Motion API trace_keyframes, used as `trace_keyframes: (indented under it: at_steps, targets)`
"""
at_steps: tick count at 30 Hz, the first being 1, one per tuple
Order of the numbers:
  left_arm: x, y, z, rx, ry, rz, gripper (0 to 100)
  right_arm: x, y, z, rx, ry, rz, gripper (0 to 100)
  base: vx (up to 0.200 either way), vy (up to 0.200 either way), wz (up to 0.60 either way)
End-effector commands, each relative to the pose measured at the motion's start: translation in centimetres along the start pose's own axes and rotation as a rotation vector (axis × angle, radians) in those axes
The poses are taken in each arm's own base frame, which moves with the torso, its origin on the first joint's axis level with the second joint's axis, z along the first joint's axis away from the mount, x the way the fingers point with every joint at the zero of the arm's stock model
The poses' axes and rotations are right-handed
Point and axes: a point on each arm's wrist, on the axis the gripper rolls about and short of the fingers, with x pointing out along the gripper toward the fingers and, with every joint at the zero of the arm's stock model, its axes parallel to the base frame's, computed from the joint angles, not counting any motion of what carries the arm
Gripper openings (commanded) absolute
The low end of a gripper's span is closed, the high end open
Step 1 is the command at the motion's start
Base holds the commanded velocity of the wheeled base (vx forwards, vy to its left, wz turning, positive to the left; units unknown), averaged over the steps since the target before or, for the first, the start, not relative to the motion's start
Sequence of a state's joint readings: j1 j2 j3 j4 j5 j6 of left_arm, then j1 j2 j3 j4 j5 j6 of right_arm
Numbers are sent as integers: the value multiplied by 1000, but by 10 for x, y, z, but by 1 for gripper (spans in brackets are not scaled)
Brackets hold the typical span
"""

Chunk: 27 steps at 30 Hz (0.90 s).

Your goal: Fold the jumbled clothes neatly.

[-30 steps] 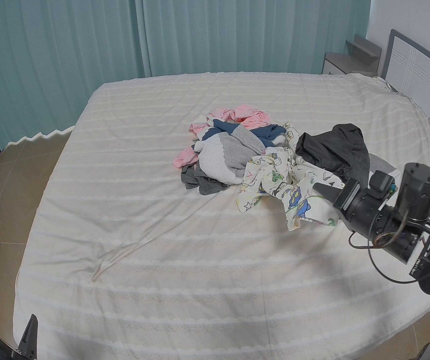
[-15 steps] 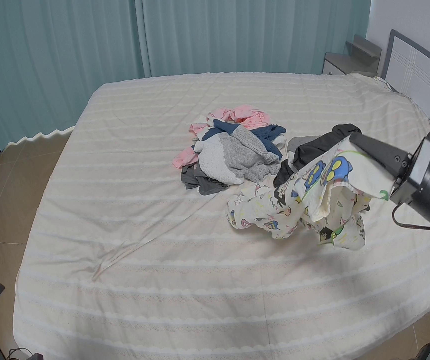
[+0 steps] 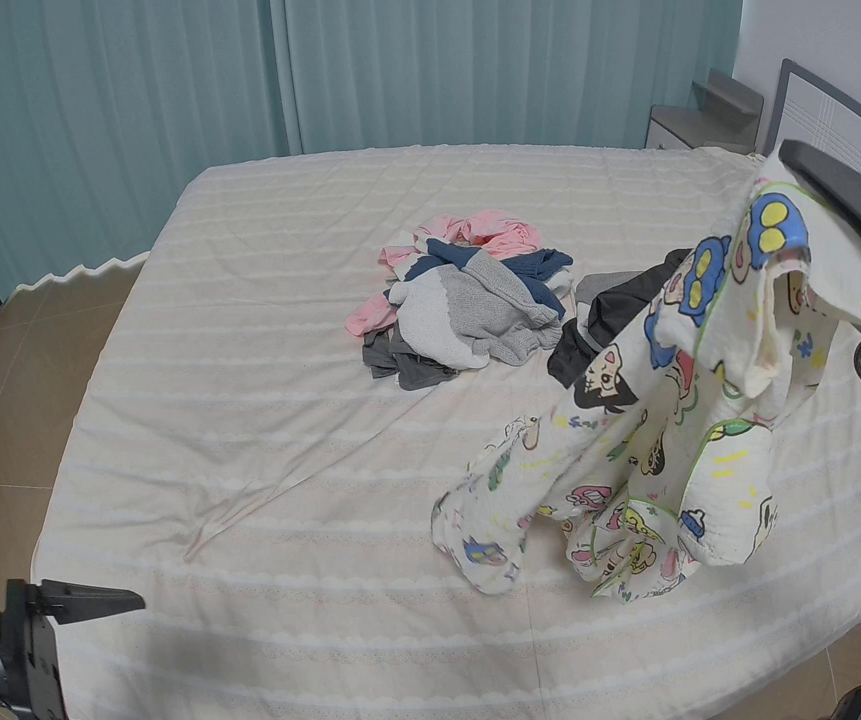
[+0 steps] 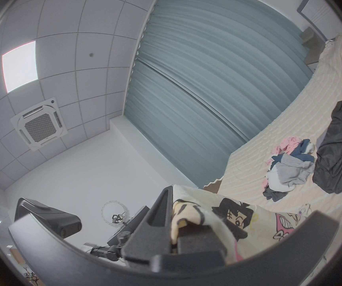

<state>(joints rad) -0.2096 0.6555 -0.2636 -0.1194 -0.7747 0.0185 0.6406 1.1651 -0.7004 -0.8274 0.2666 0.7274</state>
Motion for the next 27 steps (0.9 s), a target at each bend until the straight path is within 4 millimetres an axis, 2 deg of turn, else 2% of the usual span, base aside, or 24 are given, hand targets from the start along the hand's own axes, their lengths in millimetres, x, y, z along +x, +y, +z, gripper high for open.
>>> trace_keyframes:
  at_steps: [1,7,14,19,20,27]
  targets:
    - [59,23,-9,-36,282,-174,100,3,13,6,-4,24,92,0,0,0,0]
    - [90,25,-18,-4,378,-277,100,22,11,-2,20,78,122,0,0,0,0]
    - [103,19,-22,0,425,-350,100,49,2,-6,27,95,107,0,0,0,0]
    - [122,29,-24,3,405,-335,100,66,12,-2,33,83,155,0,0,0,0]
    - [132,34,-26,-1,399,-323,100,71,14,0,32,76,168,0,0,0,0]
    - [166,49,-32,-42,343,-299,100,76,26,5,33,46,186,0,0,0,0]
